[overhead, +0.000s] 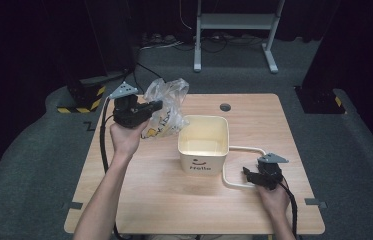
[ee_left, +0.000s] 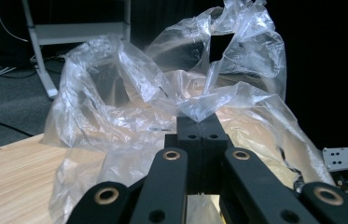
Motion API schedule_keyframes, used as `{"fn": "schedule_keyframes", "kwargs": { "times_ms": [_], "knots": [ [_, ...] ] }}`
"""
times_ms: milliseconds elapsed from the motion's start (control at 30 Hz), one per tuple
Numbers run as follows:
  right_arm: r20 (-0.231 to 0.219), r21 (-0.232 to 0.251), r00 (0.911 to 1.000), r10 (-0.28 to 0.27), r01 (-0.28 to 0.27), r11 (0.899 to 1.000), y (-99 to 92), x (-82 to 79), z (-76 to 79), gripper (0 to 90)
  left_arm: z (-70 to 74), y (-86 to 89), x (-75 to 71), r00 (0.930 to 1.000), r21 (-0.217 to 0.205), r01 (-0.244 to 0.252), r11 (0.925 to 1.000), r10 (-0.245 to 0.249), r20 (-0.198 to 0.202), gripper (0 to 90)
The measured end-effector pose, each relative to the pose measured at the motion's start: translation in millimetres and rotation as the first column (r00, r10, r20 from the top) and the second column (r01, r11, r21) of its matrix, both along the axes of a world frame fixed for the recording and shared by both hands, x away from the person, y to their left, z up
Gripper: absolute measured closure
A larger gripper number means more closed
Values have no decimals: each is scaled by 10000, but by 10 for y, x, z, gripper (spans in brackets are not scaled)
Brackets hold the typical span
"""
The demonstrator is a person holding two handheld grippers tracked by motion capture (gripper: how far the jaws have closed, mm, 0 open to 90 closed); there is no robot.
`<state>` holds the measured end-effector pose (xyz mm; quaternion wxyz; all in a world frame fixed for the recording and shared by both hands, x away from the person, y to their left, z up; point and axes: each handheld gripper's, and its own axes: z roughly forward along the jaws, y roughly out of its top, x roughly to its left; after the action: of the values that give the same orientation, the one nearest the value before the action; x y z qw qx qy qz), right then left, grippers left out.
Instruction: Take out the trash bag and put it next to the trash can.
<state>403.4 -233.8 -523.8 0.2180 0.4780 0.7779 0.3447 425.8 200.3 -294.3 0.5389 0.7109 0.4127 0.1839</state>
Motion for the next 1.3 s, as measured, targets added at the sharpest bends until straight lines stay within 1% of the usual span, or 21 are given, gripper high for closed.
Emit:
{"fn": "schedule_keyframes", "kwargs": {
  "times_ms": [267,500,567,833,1033,1300],
  "knots": [
    [-1,0,10000,-1,1,10000,0,0,0,303,-40,130,-16,9996,-68,-261,9996,260,-100,898],
    [-8,-1,10000,-21,21,10000,2,-1,0,300,-83,215,-32,9988,-7,-465,9989,465,-183,897],
    [-2,-13,10000,-22,22,10000,1,0,0,298,-95,235,-30,9985,-69,-508,9987,506,-230,897],
    [-8,-18,10000,-36,36,10000,-1,1,0,289,-117,284,-38,9976,-171,-617,9979,612,-324,897],
    [-53,-25,9999,-114,114,9999,-7,4,-1,263,-150,299,-33,9970,-113,-667,9977,662,-396,896],
    [-47,-28,9999,-112,111,9999,-9,5,-2,261,-196,336,-28,9957,-57,-779,9969,775,-515,896]
  ]
}}
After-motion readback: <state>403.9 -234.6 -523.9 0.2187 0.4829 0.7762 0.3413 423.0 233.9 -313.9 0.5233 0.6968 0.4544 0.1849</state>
